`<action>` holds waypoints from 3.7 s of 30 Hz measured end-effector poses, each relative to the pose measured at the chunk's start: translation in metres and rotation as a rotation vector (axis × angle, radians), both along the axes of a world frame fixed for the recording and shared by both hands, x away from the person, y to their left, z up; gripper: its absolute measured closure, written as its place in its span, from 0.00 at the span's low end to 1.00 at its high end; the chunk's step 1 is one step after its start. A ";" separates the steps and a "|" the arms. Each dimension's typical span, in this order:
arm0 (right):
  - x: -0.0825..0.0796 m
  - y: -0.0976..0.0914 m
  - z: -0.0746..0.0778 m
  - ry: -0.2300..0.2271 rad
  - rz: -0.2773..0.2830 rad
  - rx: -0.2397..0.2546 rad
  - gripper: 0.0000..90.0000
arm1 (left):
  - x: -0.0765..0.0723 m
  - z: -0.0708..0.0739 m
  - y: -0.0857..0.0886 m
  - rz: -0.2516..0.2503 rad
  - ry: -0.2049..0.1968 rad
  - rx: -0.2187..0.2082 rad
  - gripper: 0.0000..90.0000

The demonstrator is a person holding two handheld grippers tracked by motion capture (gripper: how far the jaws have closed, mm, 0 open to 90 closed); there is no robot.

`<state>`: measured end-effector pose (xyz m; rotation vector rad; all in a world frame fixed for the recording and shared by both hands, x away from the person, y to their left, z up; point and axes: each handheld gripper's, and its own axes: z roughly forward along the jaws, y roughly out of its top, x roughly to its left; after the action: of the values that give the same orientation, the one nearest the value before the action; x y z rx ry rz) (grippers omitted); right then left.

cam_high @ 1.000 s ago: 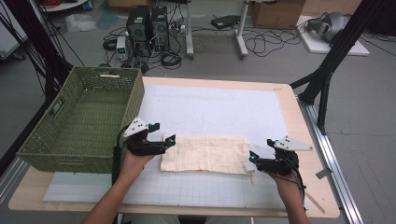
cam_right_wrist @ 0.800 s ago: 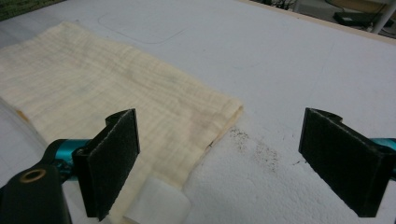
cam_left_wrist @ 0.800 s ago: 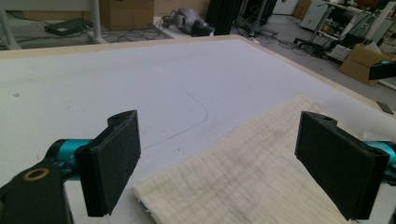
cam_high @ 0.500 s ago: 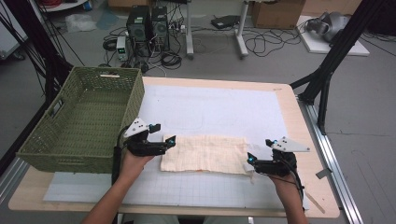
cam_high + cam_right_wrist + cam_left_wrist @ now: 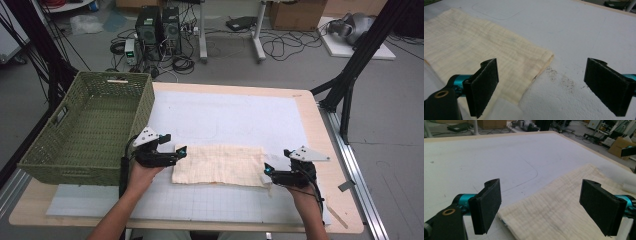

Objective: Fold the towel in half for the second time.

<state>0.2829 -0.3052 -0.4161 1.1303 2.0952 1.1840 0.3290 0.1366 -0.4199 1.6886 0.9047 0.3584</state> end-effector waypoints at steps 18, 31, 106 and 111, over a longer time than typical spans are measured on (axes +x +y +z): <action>0.004 0.004 -0.005 0.024 0.018 -0.003 0.13 | 0.015 0.000 -0.007 0.035 0.082 0.026 0.25; 0.004 0.003 -0.006 0.034 0.017 -0.001 0.13 | 0.044 -0.011 -0.016 0.049 0.140 0.152 0.52; 0.088 0.037 -0.017 0.209 0.025 -0.155 0.94 | 0.031 -0.018 -0.009 0.060 0.119 0.162 0.96; 0.087 0.031 -0.014 0.166 -0.021 -0.090 0.94 | 0.029 -0.013 -0.008 0.063 0.087 0.131 0.96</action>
<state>0.3698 -0.2746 -0.4301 1.2427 2.2301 1.0052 0.3584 0.1290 -0.4332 1.8097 1.0188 0.3966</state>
